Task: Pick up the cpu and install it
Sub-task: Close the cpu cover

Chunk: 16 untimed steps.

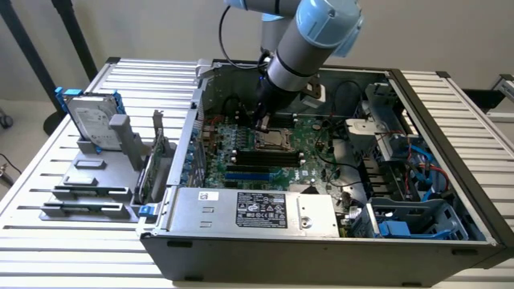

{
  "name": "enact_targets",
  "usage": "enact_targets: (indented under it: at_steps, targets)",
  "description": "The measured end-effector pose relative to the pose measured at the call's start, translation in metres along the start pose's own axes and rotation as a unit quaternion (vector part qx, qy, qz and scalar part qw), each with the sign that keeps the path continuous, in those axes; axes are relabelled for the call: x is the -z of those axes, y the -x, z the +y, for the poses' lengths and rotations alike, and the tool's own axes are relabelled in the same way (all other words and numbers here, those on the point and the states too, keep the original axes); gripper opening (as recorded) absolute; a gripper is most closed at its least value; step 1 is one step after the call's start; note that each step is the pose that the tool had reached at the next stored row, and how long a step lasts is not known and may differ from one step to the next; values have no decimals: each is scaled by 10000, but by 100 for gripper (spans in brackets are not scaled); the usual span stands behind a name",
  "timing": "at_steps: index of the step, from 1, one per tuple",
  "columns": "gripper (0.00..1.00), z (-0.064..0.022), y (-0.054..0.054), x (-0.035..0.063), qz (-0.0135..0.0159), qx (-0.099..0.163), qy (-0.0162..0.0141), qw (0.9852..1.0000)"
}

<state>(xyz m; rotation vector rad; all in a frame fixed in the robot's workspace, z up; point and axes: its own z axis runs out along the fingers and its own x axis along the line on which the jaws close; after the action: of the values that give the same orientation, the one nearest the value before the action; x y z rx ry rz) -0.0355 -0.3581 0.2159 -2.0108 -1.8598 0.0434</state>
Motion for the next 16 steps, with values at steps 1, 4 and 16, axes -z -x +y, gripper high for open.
enact_targets:
  at_steps: [1,4,16]
  targets:
    - [11,-21,11,5,13,3,-5,10000]
    - [11,-82,42,18,47,8,-19,10000]
    - [11,-300,73,108,301,11,-52,9995]
